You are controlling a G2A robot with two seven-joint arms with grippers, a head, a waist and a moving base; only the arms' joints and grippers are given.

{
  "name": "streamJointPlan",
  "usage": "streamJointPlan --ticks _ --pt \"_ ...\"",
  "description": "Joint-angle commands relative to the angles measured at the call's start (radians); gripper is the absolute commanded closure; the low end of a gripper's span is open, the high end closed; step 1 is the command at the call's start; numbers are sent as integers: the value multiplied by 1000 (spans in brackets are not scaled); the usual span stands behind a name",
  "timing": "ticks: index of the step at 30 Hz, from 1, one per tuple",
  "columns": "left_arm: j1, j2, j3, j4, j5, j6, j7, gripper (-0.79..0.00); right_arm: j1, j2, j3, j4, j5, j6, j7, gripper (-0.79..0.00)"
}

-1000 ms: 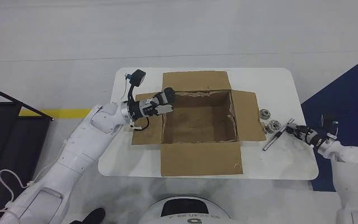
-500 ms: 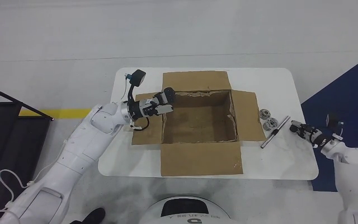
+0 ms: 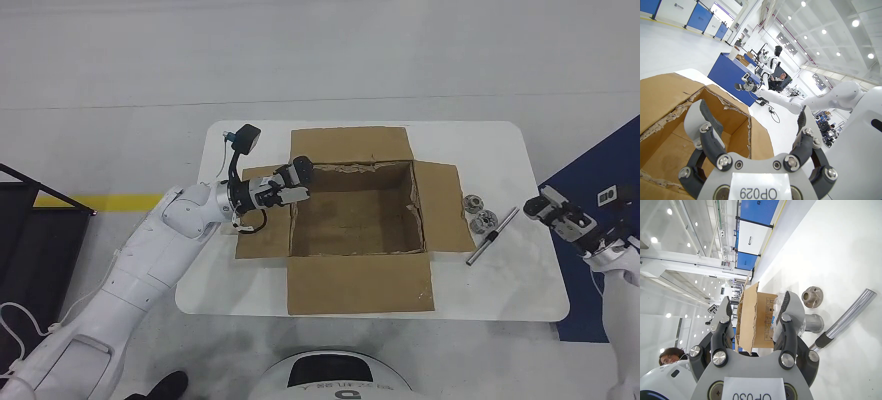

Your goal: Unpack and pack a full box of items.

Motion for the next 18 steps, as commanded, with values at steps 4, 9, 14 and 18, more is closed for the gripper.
streamJointPlan --ticks 4,9,14,18 --pt "52 12 -69 -42 90 4 75 -785 0 0 0 1 1 0 -1 -785" --pt "170 37 -192 -120 187 -5 171 -785 0 0 0 1 1 0 -1 -785" --pt "316 59 -332 -167 261 -9 278 -785 -14 -3 -11 -46 -19 10 -39 -785" --pt "421 67 -407 -181 306 -18 356 -785 -35 -3 -14 -101 -44 48 -101 -785"
